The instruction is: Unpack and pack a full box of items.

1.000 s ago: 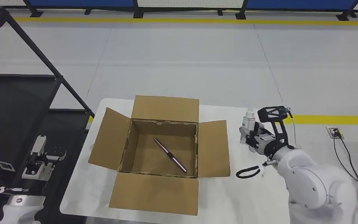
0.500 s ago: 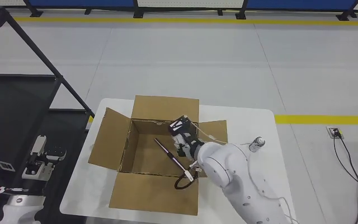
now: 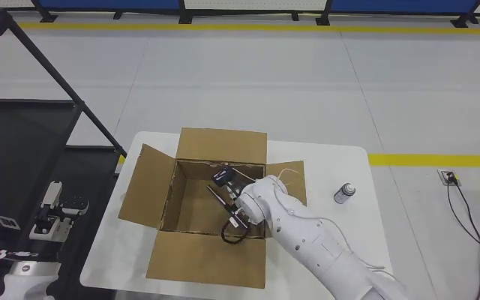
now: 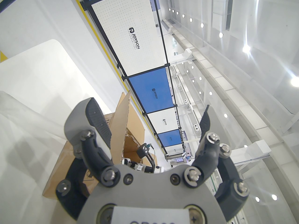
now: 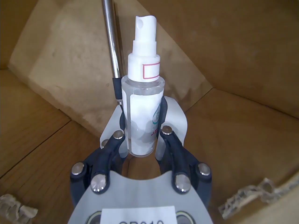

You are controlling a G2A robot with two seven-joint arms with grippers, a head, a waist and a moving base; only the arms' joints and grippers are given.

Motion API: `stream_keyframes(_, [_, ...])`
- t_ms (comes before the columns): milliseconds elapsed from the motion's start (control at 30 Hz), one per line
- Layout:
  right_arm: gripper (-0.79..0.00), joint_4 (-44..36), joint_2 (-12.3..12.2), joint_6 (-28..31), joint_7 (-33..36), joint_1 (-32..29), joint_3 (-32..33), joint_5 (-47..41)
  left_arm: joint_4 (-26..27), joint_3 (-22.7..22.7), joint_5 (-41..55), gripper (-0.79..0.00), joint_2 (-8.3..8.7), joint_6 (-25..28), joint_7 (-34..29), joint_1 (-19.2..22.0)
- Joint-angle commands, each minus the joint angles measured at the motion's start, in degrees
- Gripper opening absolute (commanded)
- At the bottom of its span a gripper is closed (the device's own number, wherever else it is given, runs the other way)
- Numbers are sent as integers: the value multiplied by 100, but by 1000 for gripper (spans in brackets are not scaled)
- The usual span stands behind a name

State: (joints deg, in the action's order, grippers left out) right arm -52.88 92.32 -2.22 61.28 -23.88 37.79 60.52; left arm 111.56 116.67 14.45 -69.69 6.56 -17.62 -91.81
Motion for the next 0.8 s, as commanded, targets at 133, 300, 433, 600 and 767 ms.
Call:
stream_keyframes(133, [-554, 813, 294, 53, -148, 283, -236, -207, 0, 0, 0, 0, 0, 0, 0, 0])
stream_keyframes(300, [-397, 1124, 445, 108, -216, 422, -292, -318, 0, 0, 0, 0, 0, 0, 0, 0])
stream_keyframes(433, [-354, 1145, 516, 142, -244, 488, -285, -349, 0, 0, 0, 0, 0, 0, 0, 0])
stream_keyframes(600, [-286, 550, 469, 33, -56, 386, -209, -150, 0, 0, 0, 0, 0, 0, 0, 0])
stream_keyframes(767, [-280, -789, 221, -89, 292, -17, 179, 198, 0, 0, 0, 0, 0, 0, 0, 0])
